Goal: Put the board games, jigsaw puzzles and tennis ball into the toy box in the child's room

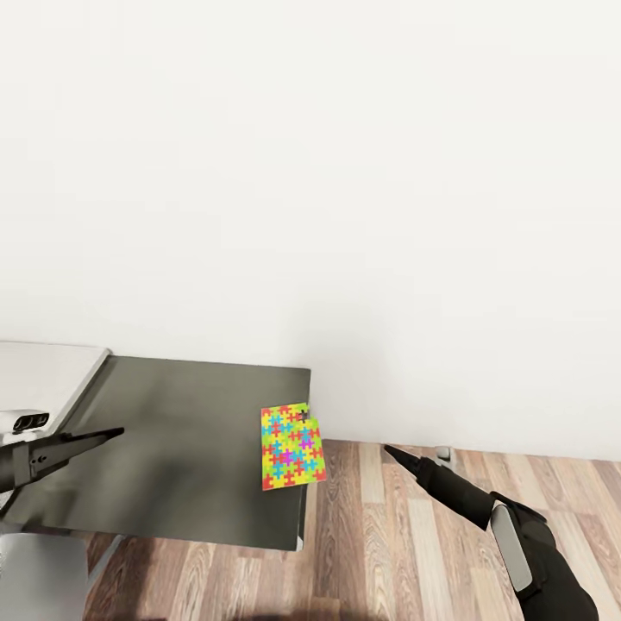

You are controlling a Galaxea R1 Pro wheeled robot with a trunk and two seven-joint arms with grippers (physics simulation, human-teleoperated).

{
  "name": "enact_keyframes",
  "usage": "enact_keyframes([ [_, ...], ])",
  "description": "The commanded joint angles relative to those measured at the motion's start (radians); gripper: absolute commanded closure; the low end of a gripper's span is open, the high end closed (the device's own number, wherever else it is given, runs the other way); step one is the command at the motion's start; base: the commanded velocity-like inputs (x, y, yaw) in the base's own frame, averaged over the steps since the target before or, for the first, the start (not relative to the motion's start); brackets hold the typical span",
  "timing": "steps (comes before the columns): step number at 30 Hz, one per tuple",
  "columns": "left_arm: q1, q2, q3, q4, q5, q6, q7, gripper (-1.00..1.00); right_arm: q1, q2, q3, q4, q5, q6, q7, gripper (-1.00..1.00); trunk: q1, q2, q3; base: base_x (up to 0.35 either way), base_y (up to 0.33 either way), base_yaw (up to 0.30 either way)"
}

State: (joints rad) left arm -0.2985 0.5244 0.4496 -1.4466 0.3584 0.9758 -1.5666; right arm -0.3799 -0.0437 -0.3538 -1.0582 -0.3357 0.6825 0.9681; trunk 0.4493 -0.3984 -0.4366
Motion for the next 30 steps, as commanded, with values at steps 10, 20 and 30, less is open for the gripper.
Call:
enact_keyframes([
  [10,-0.001,0.000,0.000,0.000,-0.001,0.011,-0.004,-1.00,-0.001,0.003,-0.001,0.000,-0.003,0.006,0.001,-1.00,0.001,-0.002,-0.001,0.054,0.060,0.001],
  [20,0.000,0.000,-0.002,0.000,0.000,0.011,-0.004,-1.00,-0.003,0.010,0.026,0.008,-0.003,0.008,-0.005,-1.00,0.001,-0.002,-0.001,0.089,0.083,0.000],
  [30,0.001,-0.045,-0.016,-0.010,0.004,0.015,-0.004,-1.00,-0.051,0.015,0.139,0.084,-0.005,0.009,-0.024,-1.00,0.001,-0.002,-0.001,0.009,0.007,0.000],
])
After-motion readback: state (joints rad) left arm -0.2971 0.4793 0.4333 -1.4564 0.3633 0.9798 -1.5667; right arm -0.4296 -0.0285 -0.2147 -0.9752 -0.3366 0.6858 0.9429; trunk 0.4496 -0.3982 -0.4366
